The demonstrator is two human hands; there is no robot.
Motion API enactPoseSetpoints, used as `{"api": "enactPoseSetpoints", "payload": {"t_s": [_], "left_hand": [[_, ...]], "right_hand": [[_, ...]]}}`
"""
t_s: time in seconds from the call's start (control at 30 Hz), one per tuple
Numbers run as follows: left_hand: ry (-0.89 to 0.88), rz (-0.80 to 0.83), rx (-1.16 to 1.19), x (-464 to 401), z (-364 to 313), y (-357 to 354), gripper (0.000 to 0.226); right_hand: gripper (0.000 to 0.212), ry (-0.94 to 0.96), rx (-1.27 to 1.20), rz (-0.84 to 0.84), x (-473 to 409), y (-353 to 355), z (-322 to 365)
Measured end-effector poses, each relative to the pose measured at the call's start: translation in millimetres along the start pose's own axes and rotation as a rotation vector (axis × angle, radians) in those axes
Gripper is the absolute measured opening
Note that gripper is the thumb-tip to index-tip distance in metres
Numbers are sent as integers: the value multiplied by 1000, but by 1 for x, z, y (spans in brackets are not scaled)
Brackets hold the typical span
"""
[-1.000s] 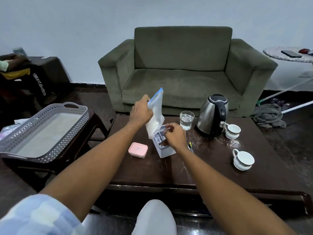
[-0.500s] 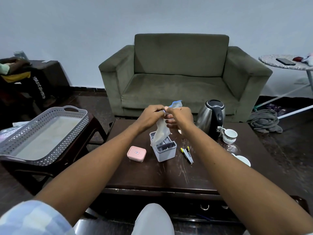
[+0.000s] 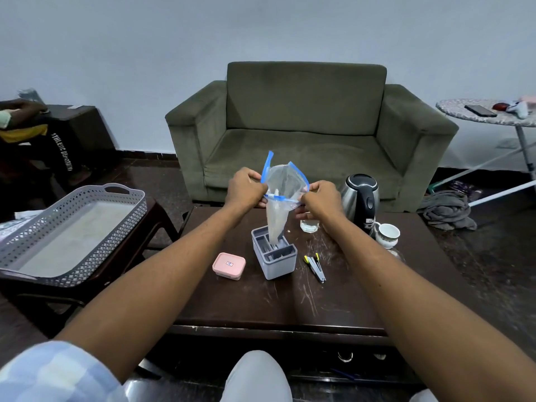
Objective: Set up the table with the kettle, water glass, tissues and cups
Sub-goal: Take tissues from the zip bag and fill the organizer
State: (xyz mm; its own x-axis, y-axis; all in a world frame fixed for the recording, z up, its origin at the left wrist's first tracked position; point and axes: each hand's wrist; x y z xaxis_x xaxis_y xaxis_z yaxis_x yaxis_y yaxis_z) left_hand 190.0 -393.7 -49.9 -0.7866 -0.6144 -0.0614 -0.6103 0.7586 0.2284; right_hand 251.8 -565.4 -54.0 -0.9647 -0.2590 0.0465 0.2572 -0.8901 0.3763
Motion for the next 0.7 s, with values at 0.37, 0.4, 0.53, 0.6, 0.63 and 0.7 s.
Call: {"api": "enactPoseSetpoints", "payload": {"t_s": [0.37, 0.4, 0.53, 0.6, 0.63, 0.7], "left_hand": [[-251, -51, -80, 13, -5, -22, 25], [-274, -42, -72, 13, -6, -26, 24], [-342, 6, 6, 18, -11, -32, 23], [-353, 82, 50, 21, -14, -31, 26], [-354, 139, 84, 23, -15, -30, 26], [-359, 275, 133, 27, -16, -31, 26]], "right_hand": [[13, 380, 542, -179, 6, -8, 17], [17, 298, 559, -153, 4, -11, 19], [44, -92, 446, 32, -11, -14, 27], [39, -199, 161, 145, -20, -13, 22], [31, -245, 7, 204, -18, -13, 20], [20, -268, -123, 250, -17, -15, 15]]}}
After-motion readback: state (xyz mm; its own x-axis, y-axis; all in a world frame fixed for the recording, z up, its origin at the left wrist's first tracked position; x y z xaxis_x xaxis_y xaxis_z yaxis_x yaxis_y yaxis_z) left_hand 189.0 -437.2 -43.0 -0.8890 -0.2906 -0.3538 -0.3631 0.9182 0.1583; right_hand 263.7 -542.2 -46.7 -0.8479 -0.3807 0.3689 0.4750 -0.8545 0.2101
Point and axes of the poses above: each hand's wrist, its own x-axis away from the middle knuckle, its own y-axis out of the back of the hand, z = x × y, and after that the axes turned 6 degrees about x, right-handed
